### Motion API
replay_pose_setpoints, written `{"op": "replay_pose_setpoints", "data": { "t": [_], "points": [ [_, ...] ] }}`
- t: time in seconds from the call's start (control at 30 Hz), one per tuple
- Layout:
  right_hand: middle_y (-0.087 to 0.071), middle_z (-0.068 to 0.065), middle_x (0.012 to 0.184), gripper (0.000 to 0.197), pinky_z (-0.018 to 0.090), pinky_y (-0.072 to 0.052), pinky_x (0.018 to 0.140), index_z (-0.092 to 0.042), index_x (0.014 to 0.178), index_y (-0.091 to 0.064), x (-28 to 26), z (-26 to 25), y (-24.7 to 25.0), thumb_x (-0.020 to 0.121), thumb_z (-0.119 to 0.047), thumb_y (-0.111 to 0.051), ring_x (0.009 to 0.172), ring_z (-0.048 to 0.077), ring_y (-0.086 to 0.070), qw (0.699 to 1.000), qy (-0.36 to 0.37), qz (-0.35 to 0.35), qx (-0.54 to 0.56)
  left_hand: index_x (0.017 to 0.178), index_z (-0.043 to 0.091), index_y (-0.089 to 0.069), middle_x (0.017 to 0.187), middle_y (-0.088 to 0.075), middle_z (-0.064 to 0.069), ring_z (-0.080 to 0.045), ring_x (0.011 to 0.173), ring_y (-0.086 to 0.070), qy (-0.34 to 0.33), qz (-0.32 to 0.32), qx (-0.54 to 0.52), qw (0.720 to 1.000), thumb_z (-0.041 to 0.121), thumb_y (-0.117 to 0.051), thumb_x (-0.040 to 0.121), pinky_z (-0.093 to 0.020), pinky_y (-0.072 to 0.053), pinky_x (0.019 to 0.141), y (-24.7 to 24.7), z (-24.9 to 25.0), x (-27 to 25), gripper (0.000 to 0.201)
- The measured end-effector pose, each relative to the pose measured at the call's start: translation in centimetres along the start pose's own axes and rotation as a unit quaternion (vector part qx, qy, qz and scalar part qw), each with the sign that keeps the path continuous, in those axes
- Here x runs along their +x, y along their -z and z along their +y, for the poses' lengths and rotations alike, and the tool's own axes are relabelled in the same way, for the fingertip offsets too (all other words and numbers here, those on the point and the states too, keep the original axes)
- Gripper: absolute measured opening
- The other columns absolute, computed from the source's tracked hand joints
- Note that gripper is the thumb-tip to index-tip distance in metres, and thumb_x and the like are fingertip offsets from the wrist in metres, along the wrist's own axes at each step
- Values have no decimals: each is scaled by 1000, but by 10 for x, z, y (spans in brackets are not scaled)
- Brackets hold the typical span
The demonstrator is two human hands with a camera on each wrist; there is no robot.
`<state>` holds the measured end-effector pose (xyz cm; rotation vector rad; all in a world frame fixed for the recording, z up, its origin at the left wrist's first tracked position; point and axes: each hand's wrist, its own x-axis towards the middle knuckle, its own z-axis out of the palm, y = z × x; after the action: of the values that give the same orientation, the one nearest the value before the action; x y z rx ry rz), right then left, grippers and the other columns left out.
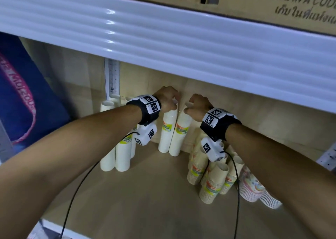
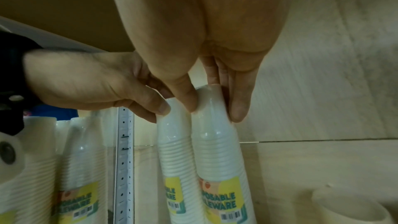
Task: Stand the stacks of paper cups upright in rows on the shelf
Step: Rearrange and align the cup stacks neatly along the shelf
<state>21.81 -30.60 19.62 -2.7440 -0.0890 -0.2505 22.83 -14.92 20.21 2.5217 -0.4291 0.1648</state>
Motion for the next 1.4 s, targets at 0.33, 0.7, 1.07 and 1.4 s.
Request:
{"op": "replay_pose_setpoints", "data": {
  "t": [0.33,0.7,1.07,1.4],
  "points": [
    [-53,5,137,44,19,-36,81,-14,133,-52,3,7,0,91,-25,-63,122,20,-53,999,-2,-1,48,138,13,-51,141,-53,-5,-20,125,-52,23,4,7,1000,8,-54,97,-19,-39,86,-1,9,3,42],
    [-45,8,146,59,32,-41,103,-14,142,-44,-6,-4,13,88,-30,-63,132,25,-46,998,20,45,33,145,20,-42,152,-38,-3,-21,137,-40,4,16,35,999,21,-59,96,-21,-34,98,31,22,-24,52],
    [-45,10,142,55,33,-43,100,-14,138,-47,-27,-59,17,88,-33,-63,127,27,-48,992,106,73,16,142,17,-45,149,-41,-1,-20,131,-44,25,84,102,991,29,-53,100,-19,-31,91,91,20,-74,44],
    [-62,8,121,45,30,-49,89,-14,125,-56,-47,-123,-14,87,-37,-65,109,27,-60,982,179,25,50,128,20,-57,133,-53,-4,-21,115,-54,101,84,132,983,33,-63,93,-28,-44,94,130,-35,-106,38]
  ]
}}
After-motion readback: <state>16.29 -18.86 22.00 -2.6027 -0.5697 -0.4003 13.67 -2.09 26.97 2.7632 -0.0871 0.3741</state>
